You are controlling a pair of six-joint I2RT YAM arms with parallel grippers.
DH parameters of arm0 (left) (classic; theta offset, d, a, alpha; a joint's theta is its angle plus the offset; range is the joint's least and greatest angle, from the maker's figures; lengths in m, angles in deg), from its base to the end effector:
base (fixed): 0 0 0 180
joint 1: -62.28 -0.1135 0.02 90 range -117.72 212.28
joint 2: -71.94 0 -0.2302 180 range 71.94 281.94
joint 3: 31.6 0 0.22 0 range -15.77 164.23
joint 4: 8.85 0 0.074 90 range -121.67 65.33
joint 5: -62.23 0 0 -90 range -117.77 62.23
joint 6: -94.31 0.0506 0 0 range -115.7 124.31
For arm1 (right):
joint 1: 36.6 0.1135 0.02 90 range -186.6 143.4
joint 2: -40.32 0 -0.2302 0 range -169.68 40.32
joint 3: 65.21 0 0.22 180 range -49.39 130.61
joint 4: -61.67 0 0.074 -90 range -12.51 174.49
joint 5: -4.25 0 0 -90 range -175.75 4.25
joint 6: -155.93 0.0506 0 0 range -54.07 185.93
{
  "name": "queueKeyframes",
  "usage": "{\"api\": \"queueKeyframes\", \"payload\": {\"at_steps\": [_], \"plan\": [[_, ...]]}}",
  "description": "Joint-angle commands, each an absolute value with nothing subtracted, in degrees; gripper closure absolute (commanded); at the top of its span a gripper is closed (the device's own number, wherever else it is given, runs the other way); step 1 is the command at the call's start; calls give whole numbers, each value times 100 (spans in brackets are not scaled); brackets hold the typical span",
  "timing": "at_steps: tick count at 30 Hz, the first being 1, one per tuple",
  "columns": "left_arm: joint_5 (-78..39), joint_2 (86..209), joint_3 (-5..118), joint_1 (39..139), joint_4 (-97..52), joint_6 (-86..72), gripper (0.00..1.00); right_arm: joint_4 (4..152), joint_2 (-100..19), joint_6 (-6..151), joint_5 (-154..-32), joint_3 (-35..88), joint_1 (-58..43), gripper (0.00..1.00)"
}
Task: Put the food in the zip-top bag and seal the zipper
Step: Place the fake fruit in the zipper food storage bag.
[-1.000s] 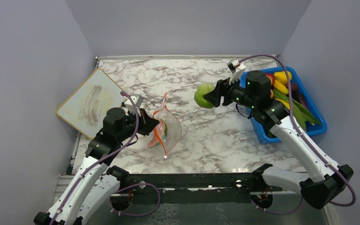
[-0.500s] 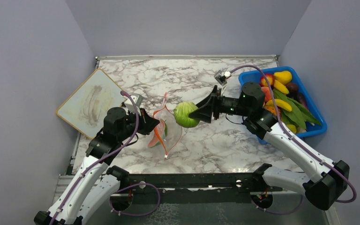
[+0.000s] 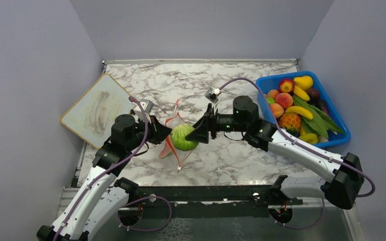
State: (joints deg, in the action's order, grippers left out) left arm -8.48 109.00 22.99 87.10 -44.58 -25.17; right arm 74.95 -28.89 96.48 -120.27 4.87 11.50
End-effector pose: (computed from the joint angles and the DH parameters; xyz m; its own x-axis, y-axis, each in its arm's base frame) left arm 0.1398 -0.0831 0.2805 -0.5819 -0.2426 -0.7762 0.4534 0.6956 -0.5573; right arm 0.1598 0.2210 0.3072 -0.6232 -0.0675 -0.7792 -0.7735 0.2004 0.6013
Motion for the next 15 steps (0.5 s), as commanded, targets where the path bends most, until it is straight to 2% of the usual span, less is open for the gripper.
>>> {"api": "queueKeyframes", "payload": {"at_steps": [1, 15], "plan": [[-574, 10776, 2538, 8705, -4344, -2628, 100, 7678, -3022, 9291, -11441, 797, 1234, 59], [-501, 10633, 2665, 8699, -4450, -2664, 100, 8156, -3303, 8983, -10904, 840, 1315, 59]]}}
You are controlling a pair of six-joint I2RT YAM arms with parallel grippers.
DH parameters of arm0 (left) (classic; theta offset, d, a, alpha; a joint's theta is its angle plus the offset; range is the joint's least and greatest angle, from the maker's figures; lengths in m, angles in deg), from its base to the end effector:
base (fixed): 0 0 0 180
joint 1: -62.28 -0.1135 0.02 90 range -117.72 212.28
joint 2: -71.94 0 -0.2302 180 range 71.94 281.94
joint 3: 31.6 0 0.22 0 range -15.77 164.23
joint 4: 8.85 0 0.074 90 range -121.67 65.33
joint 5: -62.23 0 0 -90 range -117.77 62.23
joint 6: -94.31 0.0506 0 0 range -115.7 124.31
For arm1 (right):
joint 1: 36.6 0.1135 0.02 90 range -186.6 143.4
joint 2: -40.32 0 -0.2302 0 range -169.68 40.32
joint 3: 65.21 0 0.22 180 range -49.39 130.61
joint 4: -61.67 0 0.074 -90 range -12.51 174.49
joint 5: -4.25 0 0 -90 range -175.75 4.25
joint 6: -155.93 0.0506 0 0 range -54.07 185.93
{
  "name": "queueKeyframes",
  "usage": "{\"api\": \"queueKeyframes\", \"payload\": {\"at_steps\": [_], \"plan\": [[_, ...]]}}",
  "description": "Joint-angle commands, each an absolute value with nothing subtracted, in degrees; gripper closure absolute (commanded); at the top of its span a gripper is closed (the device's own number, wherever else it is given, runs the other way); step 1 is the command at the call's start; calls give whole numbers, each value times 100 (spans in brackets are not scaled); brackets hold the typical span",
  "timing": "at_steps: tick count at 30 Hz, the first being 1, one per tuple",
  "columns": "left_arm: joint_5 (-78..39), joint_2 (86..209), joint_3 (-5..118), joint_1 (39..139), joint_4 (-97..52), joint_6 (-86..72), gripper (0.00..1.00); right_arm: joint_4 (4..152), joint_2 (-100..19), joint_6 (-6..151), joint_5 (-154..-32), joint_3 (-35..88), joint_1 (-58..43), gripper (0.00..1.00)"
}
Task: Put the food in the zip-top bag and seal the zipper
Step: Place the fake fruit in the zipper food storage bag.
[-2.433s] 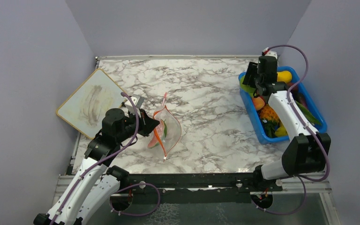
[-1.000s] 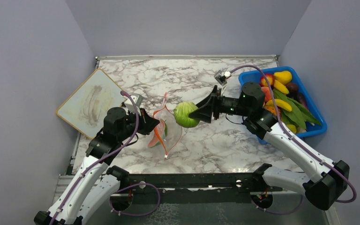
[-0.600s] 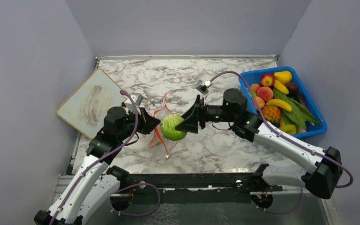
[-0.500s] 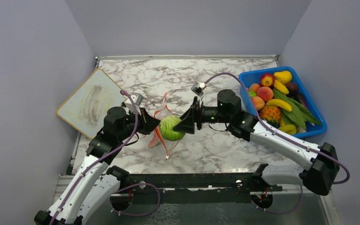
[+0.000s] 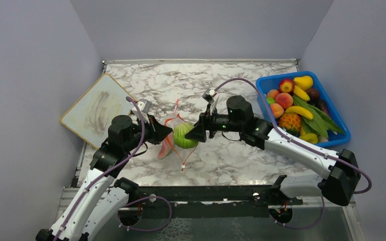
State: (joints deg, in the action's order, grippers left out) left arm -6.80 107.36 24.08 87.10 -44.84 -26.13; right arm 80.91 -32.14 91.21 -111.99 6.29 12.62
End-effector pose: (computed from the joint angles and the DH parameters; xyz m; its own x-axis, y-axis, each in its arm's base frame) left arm 0.1335 -0.0817 0.2902 -0.5691 -0.2580 -0.7807 0.4828 0.6637 -0.5713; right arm 0.1677 0.2286 0.2881 -0.6097 -0.1204 -0.7834 -0.7629 0.3573 0.5388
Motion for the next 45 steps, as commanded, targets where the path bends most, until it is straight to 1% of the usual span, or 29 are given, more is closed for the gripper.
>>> {"api": "queueKeyframes", "payload": {"at_steps": [1, 5, 9, 12, 17, 21, 23, 32, 42, 45], "plan": [[-492, 10625, 2674, 8694, -4451, -2663, 100, 8173, -3313, 8957, -10875, 836, 1323, 59], [-455, 10607, 2701, 8693, -4465, -2721, 100, 8265, -3435, 8819, -10653, 823, 1336, 57], [-397, 10603, 2742, 8701, -4463, -2768, 100, 8329, -3565, 8773, -10604, 819, 1365, 52], [-398, 10588, 2736, 8698, -4465, -2776, 100, 8358, -3633, 8792, -10609, 855, 1396, 45], [-419, 10620, 2729, 8702, -4458, -2773, 100, 8466, -3686, 8854, -10725, 951, 1411, 31], [-463, 10607, 2696, 8696, -4461, -2753, 100, 8590, -3544, 9028, -10782, 1049, 1409, 22], [-474, 10604, 2677, 8702, -4471, -2743, 100, 8779, -3391, 9089, -10655, 1144, 1403, 20], [-500, 10612, 2650, 8696, -4465, -2732, 100, 9602, -3263, 9055, -10460, 1561, 1405, 19], [-482, 10559, 2633, 8699, -4471, -2760, 100, 9105, -3452, 9298, -10792, 1221, 1404, 26], [-489, 10571, 2633, 8700, -4471, -2769, 100, 8963, -3598, 9416, -10786, 1134, 1408, 26]]}}
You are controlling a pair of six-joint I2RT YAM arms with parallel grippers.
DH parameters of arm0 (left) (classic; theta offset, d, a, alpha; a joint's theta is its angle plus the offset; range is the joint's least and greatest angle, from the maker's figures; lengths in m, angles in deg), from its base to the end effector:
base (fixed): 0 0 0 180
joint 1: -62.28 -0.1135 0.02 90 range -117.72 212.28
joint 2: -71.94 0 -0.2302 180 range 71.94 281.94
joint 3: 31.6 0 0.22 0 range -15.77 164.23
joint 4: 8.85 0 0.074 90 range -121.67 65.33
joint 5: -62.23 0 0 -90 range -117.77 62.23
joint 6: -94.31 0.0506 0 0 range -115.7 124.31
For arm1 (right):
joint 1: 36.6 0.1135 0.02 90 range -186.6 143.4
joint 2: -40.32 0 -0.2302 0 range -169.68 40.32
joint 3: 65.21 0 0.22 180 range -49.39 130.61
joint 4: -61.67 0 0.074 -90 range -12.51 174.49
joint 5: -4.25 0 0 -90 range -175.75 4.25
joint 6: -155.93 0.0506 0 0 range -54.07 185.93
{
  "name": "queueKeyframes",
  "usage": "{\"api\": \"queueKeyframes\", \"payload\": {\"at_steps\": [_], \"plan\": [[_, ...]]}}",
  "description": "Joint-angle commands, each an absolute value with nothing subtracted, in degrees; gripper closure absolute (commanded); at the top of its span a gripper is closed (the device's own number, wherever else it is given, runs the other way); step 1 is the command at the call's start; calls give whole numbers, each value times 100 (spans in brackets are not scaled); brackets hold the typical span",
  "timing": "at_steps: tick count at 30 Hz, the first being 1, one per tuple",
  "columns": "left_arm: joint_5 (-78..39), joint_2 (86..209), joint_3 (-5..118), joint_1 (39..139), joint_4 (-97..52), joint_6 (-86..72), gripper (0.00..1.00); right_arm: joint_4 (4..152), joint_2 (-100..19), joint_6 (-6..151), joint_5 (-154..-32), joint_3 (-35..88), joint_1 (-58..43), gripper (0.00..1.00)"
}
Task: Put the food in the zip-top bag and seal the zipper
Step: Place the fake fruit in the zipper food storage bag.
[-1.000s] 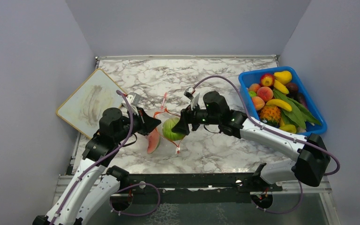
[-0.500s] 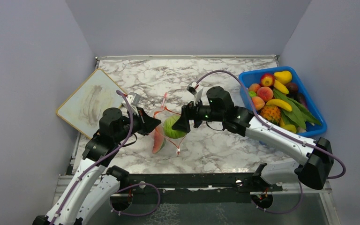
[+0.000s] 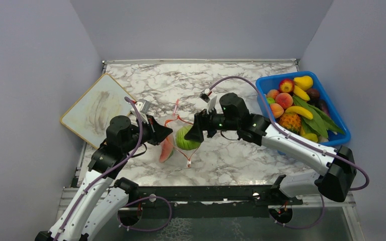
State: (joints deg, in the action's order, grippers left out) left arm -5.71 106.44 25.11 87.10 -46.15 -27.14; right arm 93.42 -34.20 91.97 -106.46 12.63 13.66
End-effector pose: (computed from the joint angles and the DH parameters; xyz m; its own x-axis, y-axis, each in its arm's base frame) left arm 0.1288 -0.0805 0.2956 -0.5763 -0.2662 -0.7727 0.4894 0.6448 -0.5872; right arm 0.1684 0.2305 0.2903 -0.6765 -0.1714 -0.7162 -0.6913 0.4831 0.5373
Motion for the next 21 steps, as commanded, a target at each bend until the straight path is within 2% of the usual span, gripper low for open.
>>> {"api": "queueKeyframes", "payload": {"at_steps": [1, 12, 21], "plan": [[-492, 10577, 2633, 8695, -4471, -2769, 100, 8912, -3657, 9467, -10781, 1104, 1410, 26], [-493, 10690, 2560, 8691, -4383, -2760, 100, 8471, -4121, 9975, -10772, 1102, 1553, 26], [-482, 10753, 2545, 8705, -4333, -2741, 100, 8521, -4177, 9945, -10728, 1375, 1614, 18]]}}
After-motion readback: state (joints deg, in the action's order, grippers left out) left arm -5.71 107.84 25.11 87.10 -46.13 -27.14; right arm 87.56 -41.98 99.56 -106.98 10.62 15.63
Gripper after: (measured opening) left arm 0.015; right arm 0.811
